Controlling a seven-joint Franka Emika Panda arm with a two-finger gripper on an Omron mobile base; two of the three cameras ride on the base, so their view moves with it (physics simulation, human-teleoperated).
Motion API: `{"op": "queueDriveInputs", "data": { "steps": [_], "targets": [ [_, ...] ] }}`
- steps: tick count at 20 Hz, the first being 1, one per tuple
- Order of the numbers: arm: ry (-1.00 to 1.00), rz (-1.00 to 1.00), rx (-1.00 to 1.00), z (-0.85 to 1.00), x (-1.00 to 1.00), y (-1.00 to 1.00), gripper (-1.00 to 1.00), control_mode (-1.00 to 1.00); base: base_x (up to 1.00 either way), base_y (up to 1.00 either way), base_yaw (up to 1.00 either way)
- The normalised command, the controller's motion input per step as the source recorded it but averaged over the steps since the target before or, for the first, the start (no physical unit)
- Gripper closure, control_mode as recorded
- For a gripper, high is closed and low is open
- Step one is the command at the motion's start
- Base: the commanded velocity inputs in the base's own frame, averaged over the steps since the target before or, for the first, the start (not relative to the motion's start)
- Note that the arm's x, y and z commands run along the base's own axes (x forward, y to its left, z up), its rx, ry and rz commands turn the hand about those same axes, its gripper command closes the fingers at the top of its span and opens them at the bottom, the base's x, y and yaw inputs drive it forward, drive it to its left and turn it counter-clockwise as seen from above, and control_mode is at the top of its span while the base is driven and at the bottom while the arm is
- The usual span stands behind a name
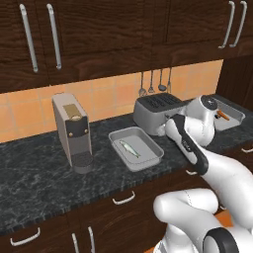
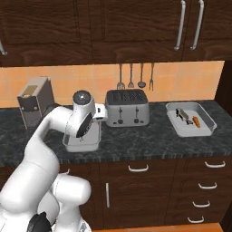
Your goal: Place one carrot and one fish in each tupperware on the nearby counter, to pack two identical lunches.
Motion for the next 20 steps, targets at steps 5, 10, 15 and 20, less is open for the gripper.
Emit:
{"op": "queueDriveInputs", "data": {
  "steps": [5,10,15,20],
  "targets": [
    [0.04,0.0,0.09,-0.63,0.27,0.69,1.0,-1.0,0.0,0.0,0.0],
    [0.11,0.0,0.0,-0.32,0.53,0.39,1.0,-1.0,0.0,0.0,0.0],
    [0.05,0.0,0.0,-0.29,0.58,0.06,1.0,-1.0,0.0,0.0,0.0],
    [0.0,0.0,0.0,-0.25,0.51,-0.01,1.0,-1.0,0.0,0.0,0.0]
  ]
}}
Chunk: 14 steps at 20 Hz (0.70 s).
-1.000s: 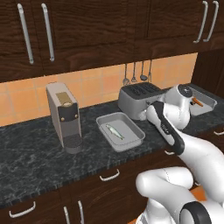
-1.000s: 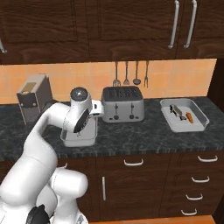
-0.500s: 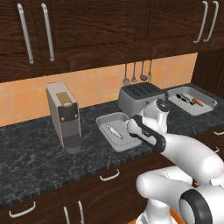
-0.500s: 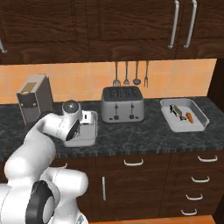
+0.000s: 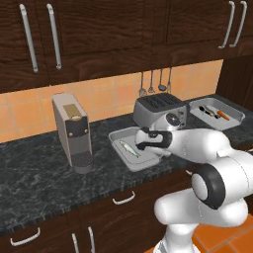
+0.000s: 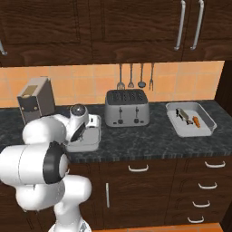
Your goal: Place one carrot and one fish in each tupperware on the nearby counter, to pack two identical lunches.
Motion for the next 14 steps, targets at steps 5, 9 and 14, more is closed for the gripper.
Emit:
{"op": "queueDriveInputs", "data": {
  "steps": [5,9,14],
  "targets": [
    [-0.01,0.0,0.0,-0.54,0.29,0.0,1.0,-1.0,0.0,0.0,0.0],
    [-0.04,0.0,0.0,-0.5,0.29,0.0,1.0,-1.0,0.0,0.0,0.0],
    [-0.05,0.0,0.0,-0.18,0.35,0.0,-1.0,-1.0,0.0,0.0,0.0]
  ]
}}
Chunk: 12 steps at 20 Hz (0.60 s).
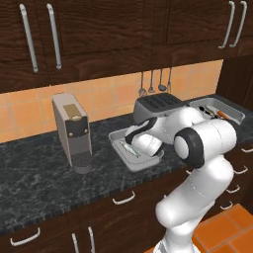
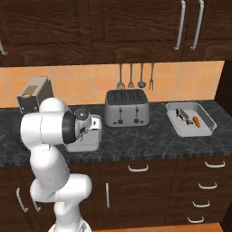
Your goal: Place one carrot and one fish in each tupperware on the nearby counter, to pack two identical lunches.
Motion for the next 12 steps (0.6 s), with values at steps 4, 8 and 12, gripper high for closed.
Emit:
{"op": "queueDriveInputs", "data": {
  "steps": [4,8,12],
  "targets": [
    [-0.03,0.0,0.0,0.04,0.05,0.0,-1.0,-1.0,0.0,0.0,0.0],
    [-0.03,0.0,0.0,0.69,-0.29,0.0,-1.0,-1.0,0.0,0.0,0.0],
    [-0.06,0.0,0.0,1.0,-0.53,-0.09,-1.0,-1.0,0.0,0.0,0.0]
  ]
}}
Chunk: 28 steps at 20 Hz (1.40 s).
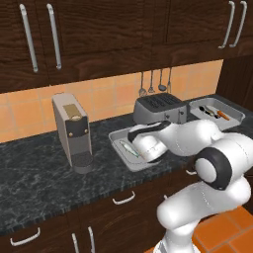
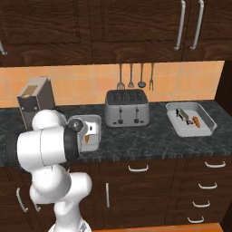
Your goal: Place one carrot and one fish in each tupperware on the nearby counter, to pack two identical lunches.
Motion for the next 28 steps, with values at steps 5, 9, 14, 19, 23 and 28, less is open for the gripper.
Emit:
{"op": "queueDriveInputs", "data": {
  "steps": [5,9,14,19,23,28],
  "targets": [
    [-0.01,-0.02,0.0,1.0,-0.2,-0.2,-1.0,-1.0,0.0,0.0,0.0],
    [-0.04,-0.02,0.0,1.0,0.04,-0.03,-1.0,-1.0,0.0,0.0,0.0],
    [0.0,-0.09,0.0,1.0,-0.01,-0.05,-1.0,-1.0,0.0,0.0,0.0],
    [0.16,-0.14,0.0,1.0,-0.47,-0.34,-1.0,-1.0,0.0,0.0,0.0],
    [0.32,-0.18,0.0,1.0,-0.79,-0.48,-1.0,-1.0,0.0,0.0,0.0],
    [0.5,-0.16,0.01,1.0,-1.0,-0.54,-1.0,-1.0,0.0,0.0,0.0]
  ]
}}
